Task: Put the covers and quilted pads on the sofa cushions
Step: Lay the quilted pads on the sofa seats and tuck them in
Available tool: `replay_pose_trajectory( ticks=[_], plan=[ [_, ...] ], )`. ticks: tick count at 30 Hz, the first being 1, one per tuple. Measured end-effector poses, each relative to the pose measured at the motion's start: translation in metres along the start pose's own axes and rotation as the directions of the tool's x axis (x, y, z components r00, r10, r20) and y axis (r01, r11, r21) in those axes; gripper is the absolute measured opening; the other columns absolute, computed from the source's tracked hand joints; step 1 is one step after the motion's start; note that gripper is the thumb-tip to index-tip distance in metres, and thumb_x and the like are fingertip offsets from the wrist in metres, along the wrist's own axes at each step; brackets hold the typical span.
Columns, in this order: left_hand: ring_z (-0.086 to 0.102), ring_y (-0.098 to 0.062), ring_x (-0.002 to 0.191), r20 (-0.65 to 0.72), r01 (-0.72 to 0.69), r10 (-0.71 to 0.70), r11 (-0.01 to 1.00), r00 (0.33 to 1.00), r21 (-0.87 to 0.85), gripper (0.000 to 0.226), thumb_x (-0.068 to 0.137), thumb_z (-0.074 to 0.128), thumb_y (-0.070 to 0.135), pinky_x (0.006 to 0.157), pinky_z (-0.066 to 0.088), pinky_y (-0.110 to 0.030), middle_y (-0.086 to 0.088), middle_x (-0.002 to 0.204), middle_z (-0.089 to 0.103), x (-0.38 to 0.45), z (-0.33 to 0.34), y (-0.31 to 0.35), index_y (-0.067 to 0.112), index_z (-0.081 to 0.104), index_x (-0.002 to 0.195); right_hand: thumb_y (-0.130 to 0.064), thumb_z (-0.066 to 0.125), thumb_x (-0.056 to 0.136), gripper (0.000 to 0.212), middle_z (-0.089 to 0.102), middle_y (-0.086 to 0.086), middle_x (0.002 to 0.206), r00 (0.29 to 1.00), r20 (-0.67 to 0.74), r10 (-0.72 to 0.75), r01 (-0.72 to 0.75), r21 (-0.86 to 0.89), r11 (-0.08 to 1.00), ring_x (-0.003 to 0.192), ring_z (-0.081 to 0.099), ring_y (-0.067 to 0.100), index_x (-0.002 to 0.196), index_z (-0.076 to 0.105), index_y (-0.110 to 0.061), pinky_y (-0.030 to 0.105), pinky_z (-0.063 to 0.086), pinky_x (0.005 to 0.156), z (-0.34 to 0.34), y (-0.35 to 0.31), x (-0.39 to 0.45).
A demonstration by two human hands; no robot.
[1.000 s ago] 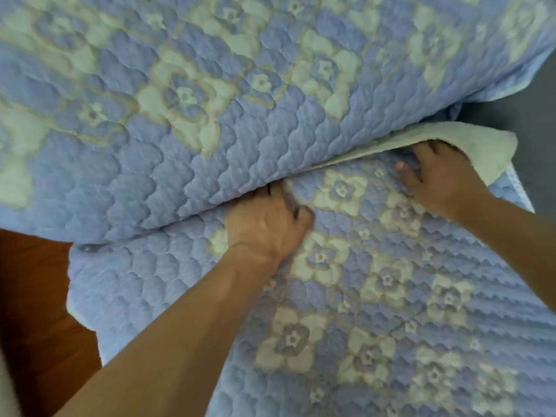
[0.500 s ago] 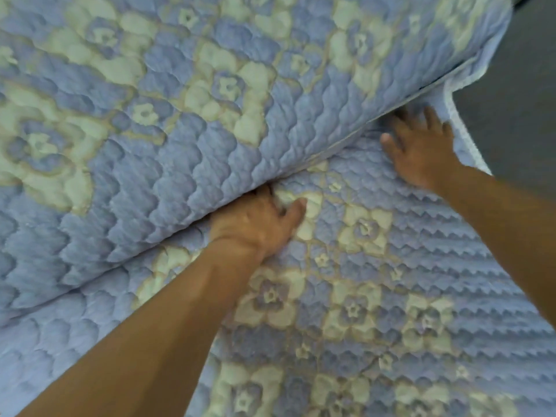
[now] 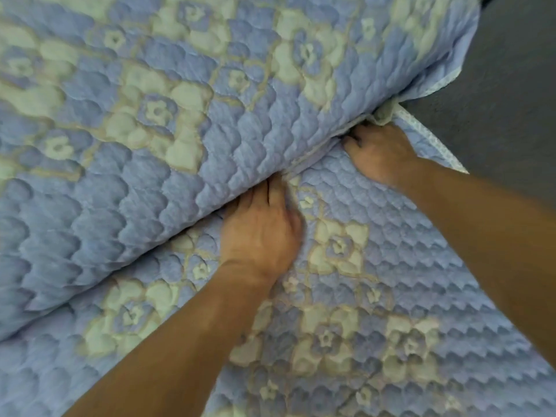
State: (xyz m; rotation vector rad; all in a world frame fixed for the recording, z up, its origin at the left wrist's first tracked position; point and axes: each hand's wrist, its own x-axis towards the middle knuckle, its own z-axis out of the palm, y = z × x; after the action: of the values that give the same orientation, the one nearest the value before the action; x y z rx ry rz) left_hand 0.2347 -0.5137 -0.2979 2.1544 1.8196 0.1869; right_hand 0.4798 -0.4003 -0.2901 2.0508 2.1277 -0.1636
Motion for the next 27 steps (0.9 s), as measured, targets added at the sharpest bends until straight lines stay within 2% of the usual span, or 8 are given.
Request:
replay_pose_trajectory(
  ticks=[3, 8, 11, 13, 15, 17, 21, 27],
  plan=[
    [0.043, -0.038, 0.134, 0.034, -0.098, 0.096, 0.993, 0.995, 0.066, 0.068, 0.096, 0.031, 0.050, 0.107, 0.042, -0.046, -0.019, 0.150, 0.042, 0.013, 0.004, 0.007, 0.026, 0.016, 0.159, -0.037, 0.035, 0.103, 0.020, 0.059, 0.020, 0.123, 0.996, 0.028, -0.079, 0.078, 0.048, 0.996, 0.114, 0.053, 0.042, 0.115, 0.047, -0.027, 0.051, 0.043, 0.099, 0.005, 0.013, 0.005],
    [0.043, -0.036, 0.135, 0.158, 0.020, -0.038, 0.994, 0.987, 0.111, 0.065, 0.095, 0.025, 0.064, 0.109, 0.038, -0.046, -0.015, 0.147, 0.048, 0.033, -0.002, 0.021, 0.037, 0.020, 0.154, -0.064, 0.007, 0.089, 0.074, 0.051, 0.014, 0.141, 0.990, 0.134, 0.055, -0.062, 0.051, 0.997, 0.131, 0.041, 0.038, 0.136, 0.049, -0.025, 0.050, 0.033, 0.110, 0.013, 0.025, 0.025],
    [0.052, -0.038, 0.128, 0.198, 0.116, -0.145, 0.981, 0.969, 0.155, 0.079, 0.091, 0.012, 0.075, 0.108, 0.041, -0.049, -0.015, 0.137, 0.058, 0.053, -0.001, 0.040, 0.025, 0.046, 0.141, -0.069, 0.000, 0.076, 0.088, 0.050, 0.013, 0.143, 0.977, 0.186, 0.102, -0.125, 0.121, 0.985, 0.134, 0.039, 0.036, 0.134, 0.050, -0.027, 0.052, 0.032, 0.111, 0.013, 0.026, 0.027],
    [0.052, -0.037, 0.130, 0.213, 0.206, -0.223, 0.973, 0.951, 0.101, 0.093, 0.089, 0.007, 0.079, 0.111, 0.039, -0.050, -0.015, 0.136, 0.060, 0.063, -0.004, 0.049, 0.016, 0.062, 0.130, -0.061, 0.014, 0.088, 0.070, 0.052, 0.013, 0.137, 0.973, 0.176, 0.150, -0.180, 0.169, 0.969, 0.129, 0.045, 0.037, 0.129, 0.055, -0.021, 0.049, 0.039, 0.105, -0.008, 0.028, 0.013],
    [0.042, -0.035, 0.140, 0.226, 0.310, -0.310, 0.950, 0.924, 0.037, 0.096, 0.089, 0.010, 0.080, 0.118, 0.031, -0.049, -0.014, 0.147, 0.052, 0.072, -0.002, 0.050, 0.013, 0.059, 0.136, -0.034, 0.031, 0.101, 0.039, 0.049, 0.019, 0.134, 0.977, 0.126, 0.172, -0.198, 0.231, 0.953, 0.123, 0.048, 0.043, 0.126, 0.052, -0.012, 0.049, 0.043, 0.096, -0.015, 0.042, 0.015],
    [0.038, -0.034, 0.143, 0.217, 0.350, -0.353, 0.935, 0.910, 0.057, 0.095, 0.089, 0.011, 0.080, 0.119, 0.028, -0.049, -0.013, 0.149, 0.049, 0.073, -0.001, 0.051, 0.012, 0.057, 0.139, -0.024, 0.033, 0.102, 0.031, 0.048, 0.021, 0.131, 0.960, 0.170, 0.221, -0.259, 0.248, 0.934, 0.122, 0.050, 0.046, 0.122, 0.052, -0.010, 0.049, 0.043, 0.094, -0.012, 0.048, 0.024],
    [0.062, -0.033, 0.115, 0.188, 0.261, -0.293, 0.949, 0.938, 0.176, 0.087, 0.095, 0.015, 0.073, 0.104, 0.044, -0.044, -0.012, 0.114, 0.071, 0.067, 0.013, 0.055, 0.010, 0.073, 0.110, -0.048, 0.027, 0.098, 0.058, 0.037, 0.013, 0.155, 0.927, 0.291, 0.237, -0.295, 0.173, 0.940, 0.137, 0.039, 0.040, 0.147, 0.040, -0.021, 0.049, 0.033, 0.110, 0.003, 0.039, 0.045],
    [0.064, -0.031, 0.113, 0.267, 0.175, -0.207, 0.975, 0.941, 0.139, 0.079, 0.097, 0.018, 0.070, 0.101, 0.047, -0.040, -0.012, 0.112, 0.072, 0.072, 0.005, 0.052, 0.011, 0.069, 0.112, -0.047, 0.027, 0.100, 0.061, 0.029, 0.008, 0.162, 0.892, 0.331, 0.309, -0.370, 0.140, 0.918, 0.146, 0.029, 0.033, 0.155, 0.032, -0.021, 0.048, 0.024, 0.117, 0.003, 0.035, 0.057]
  ],
)
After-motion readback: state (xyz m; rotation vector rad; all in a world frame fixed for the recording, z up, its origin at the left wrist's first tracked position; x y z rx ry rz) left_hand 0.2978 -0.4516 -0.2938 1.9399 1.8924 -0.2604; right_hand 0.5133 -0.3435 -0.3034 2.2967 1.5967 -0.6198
